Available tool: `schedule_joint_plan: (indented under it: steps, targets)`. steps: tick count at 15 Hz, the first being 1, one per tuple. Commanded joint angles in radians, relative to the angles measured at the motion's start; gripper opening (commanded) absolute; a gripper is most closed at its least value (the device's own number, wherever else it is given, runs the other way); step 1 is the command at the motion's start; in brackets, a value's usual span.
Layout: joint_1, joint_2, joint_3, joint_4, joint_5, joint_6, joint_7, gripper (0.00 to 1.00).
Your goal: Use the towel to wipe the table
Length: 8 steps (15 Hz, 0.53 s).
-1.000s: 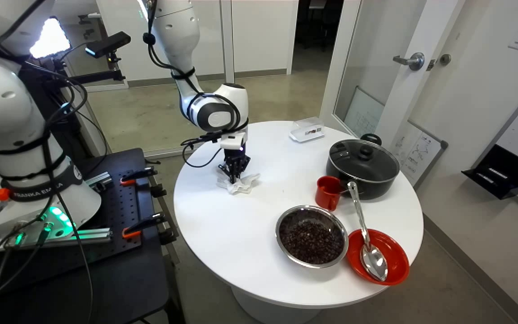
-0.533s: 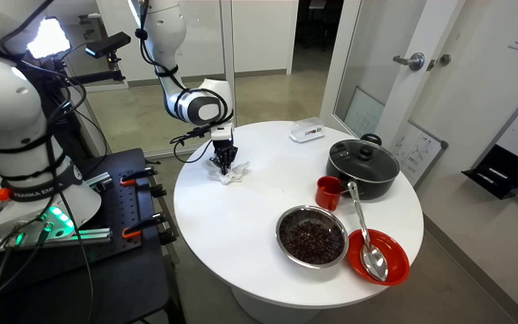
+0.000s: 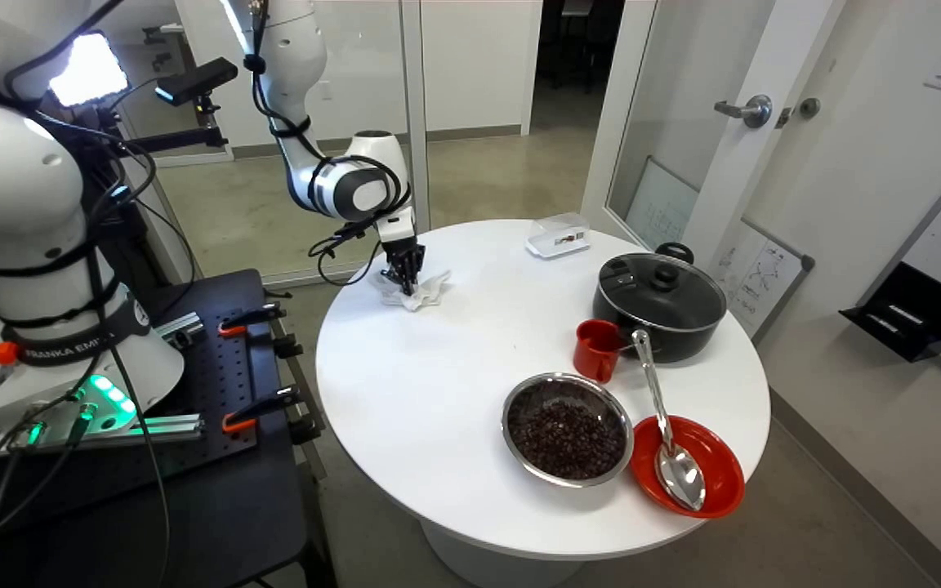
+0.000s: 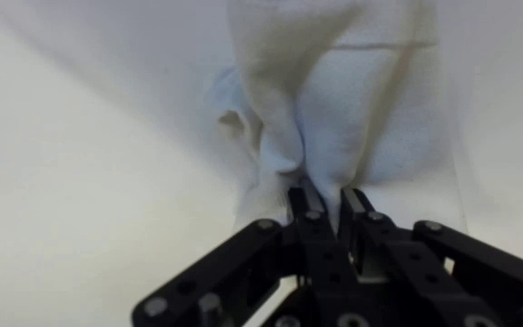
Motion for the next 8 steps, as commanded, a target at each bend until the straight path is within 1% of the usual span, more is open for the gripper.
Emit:
schedule_joint_plan:
  steps: [1,5,7,8]
  targets:
    - [0.043,0.107,-0.01,0.089,0.07,0.151,-0.018,0.03]
    - [0.061,0.163,-0.02,0.147,0.159,0.208,-0.066,0.03]
    - [0.115,0.189,-0.079,0.165,0.202,0.216,-0.085,0.03]
    - [0.161,0.201,-0.137,0.172,0.238,0.205,-0.073,0.03]
